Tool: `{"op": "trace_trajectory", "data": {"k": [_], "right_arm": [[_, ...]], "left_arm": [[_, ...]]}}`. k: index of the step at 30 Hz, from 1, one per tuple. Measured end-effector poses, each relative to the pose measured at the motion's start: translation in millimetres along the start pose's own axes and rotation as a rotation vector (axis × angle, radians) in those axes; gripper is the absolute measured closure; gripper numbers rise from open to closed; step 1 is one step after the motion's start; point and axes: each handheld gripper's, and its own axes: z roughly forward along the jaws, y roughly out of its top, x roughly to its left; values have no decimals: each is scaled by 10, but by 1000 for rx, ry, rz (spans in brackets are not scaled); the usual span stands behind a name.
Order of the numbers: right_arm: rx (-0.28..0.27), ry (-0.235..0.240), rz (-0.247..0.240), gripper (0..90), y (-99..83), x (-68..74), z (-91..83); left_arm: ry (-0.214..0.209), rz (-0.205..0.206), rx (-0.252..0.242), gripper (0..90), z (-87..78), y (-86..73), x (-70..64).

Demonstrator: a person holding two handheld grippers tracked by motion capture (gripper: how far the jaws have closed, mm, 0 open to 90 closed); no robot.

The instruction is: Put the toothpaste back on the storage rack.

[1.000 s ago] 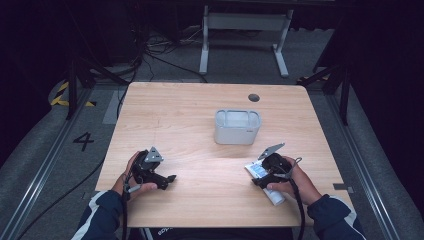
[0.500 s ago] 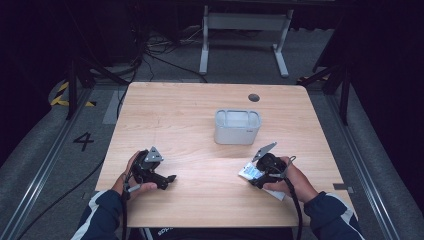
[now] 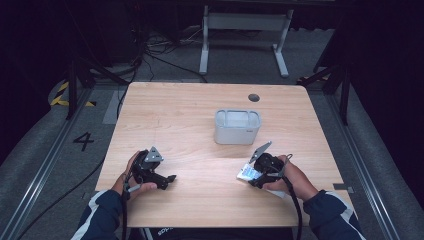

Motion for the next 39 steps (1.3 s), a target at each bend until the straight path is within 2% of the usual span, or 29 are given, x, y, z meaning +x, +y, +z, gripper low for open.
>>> {"op": "trace_trajectory", "data": {"k": [5, 6, 8, 10, 13, 14, 17, 24, 27, 33, 39], "right_arm": [[5, -3, -8, 454, 3, 5, -1], [8, 0, -2, 406, 4, 13, 9], [20, 2, -10, 386, 1, 13, 7], [44, 5, -3, 317, -8, 8, 6], [54, 0, 7, 310, -16, -4, 5], [63, 4, -7, 314, -21, -5, 1], [63, 15, -28, 417, -24, 12, -18], [71, 13, -46, 452, -22, 10, -31], [78, 18, -52, 502, -17, 17, -40], [61, 23, -71, 566, -33, -5, -59], [35, 38, -69, 625, -62, -20, -98]], "left_arm": [[2, 1, 0, 4, -1, 1, 0], [2, 2, 2, 4, -2, 2, 1], [2, 2, 1, 4, -1, 1, 1], [2, 2, 1, 4, -1, 1, 1], [2, 1, 1, 4, -1, 1, 1], [1, 1, 1, 4, -1, 1, 1], [2, 2, 0, 3, -1, 1, 1], [1, 2, 0, 4, -1, 1, 1], [0, 0, -3, 2, 4, 1, 1], [-1, -3, -1, 2, 2, 2, 0], [-1, -5, -2, 2, 5, 3, -2]]}}
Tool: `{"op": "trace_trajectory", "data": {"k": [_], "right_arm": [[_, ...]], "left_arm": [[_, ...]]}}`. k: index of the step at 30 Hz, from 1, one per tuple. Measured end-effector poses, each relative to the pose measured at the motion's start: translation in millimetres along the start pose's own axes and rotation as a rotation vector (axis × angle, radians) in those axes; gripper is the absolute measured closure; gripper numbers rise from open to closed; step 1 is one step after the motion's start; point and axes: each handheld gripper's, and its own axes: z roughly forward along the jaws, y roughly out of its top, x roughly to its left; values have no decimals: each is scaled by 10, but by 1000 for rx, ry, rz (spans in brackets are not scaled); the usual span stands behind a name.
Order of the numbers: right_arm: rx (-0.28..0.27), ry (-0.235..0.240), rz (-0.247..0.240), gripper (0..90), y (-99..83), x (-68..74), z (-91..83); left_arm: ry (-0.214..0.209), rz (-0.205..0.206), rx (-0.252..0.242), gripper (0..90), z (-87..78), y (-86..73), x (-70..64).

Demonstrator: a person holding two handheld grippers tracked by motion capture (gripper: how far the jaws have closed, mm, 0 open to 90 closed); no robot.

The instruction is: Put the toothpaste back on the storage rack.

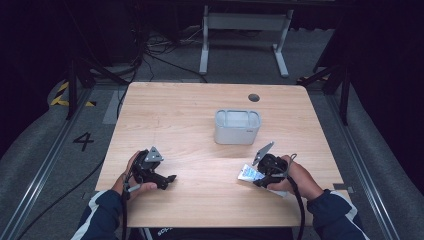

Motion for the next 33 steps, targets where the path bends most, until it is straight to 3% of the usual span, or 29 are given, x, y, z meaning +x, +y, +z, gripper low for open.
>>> {"op": "trace_trajectory", "data": {"k": [7, 22, 29, 33], "right_arm": [[-17, 9, 4, 644, -9, 5, -28], [-154, 58, 26, 645, -126, -61, -258], [-251, 36, 43, 642, -228, -90, -483], [-276, 21, 51, 642, -265, -88, -552]], "left_arm": [[0, 2, -3, 2, 5, 2, 1], [-2, 2, 0, 2, 3, 3, 1], [-2, 2, 0, 2, 3, 3, 2], [-1, 2, -4, 2, 6, 2, 1]]}}
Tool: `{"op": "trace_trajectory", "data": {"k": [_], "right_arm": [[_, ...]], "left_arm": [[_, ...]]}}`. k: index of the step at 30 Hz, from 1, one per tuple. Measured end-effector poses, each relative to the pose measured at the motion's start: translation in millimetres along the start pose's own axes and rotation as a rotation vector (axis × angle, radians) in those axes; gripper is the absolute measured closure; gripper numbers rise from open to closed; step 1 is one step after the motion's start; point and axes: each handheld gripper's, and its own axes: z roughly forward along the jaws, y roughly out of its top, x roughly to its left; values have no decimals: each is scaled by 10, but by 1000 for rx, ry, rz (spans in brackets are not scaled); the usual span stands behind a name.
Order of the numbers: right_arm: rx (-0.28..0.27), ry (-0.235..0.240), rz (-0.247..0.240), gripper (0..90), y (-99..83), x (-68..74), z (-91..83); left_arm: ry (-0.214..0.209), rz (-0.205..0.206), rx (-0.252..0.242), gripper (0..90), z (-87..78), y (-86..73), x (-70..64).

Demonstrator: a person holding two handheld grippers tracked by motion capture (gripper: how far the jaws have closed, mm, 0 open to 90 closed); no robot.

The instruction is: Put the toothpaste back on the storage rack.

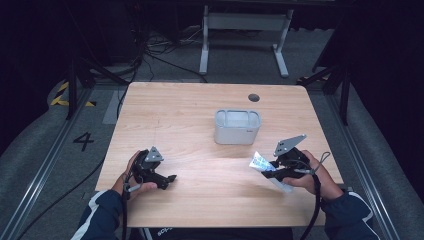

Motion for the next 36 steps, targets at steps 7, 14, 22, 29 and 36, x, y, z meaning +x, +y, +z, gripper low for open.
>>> {"op": "trace_trajectory", "data": {"k": [7, 14, 22, 29, 36], "right_arm": [[-45, -10, -6, 641, 2, 4, -54], [-103, -37, -29, 641, 43, 22, -80], [-176, -62, -32, 642, 68, -7, -93], [-232, -80, -51, 642, 118, 20, -98], [-295, -78, -54, 642, 192, 39, -120]], "left_arm": [[-2, 1, 4, 2, -2, 2, 1], [-2, 1, 4, 2, -3, 2, 1], [-1, 0, 3, 2, -2, 1, 1], [-1, 0, 4, 2, -3, 2, 1], [-1, 0, 4, 2, -3, 2, 1]]}}
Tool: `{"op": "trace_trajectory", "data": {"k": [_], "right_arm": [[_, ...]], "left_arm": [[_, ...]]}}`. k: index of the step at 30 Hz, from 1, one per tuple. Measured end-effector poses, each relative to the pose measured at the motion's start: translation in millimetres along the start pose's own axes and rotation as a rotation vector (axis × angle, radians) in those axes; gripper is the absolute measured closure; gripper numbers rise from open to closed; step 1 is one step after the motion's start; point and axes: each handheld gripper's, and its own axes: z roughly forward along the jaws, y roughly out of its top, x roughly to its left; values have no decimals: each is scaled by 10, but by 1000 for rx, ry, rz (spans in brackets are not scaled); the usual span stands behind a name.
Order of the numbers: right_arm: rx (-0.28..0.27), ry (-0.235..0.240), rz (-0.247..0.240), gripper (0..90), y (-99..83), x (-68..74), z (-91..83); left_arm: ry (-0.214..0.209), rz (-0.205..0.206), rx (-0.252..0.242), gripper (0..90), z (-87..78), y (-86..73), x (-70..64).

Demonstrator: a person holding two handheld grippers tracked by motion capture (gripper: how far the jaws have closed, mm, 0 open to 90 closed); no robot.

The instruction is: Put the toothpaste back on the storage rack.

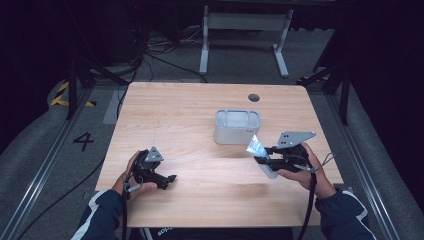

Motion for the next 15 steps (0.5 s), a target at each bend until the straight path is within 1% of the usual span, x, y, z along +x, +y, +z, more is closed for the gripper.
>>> {"op": "trace_trajectory", "data": {"k": [3, 4, 7, 13, 15], "right_arm": [[-12, -8, -11, 642, 23, 13, 1], [-32, -12, -10, 643, 43, 11, -4], [-47, -17, -12, 643, 76, 17, 2], [-54, -13, -22, 641, 148, 31, 53], [-56, -14, -33, 641, 179, 31, 74]], "left_arm": [[0, -1, 0, 2, 0, 0, 0], [0, -1, 0, 2, 0, 0, 0], [0, 0, 0, 2, 0, 0, 0], [0, 0, 0, 2, 0, 0, 0], [0, -1, 0, 2, 0, 0, -1]]}}
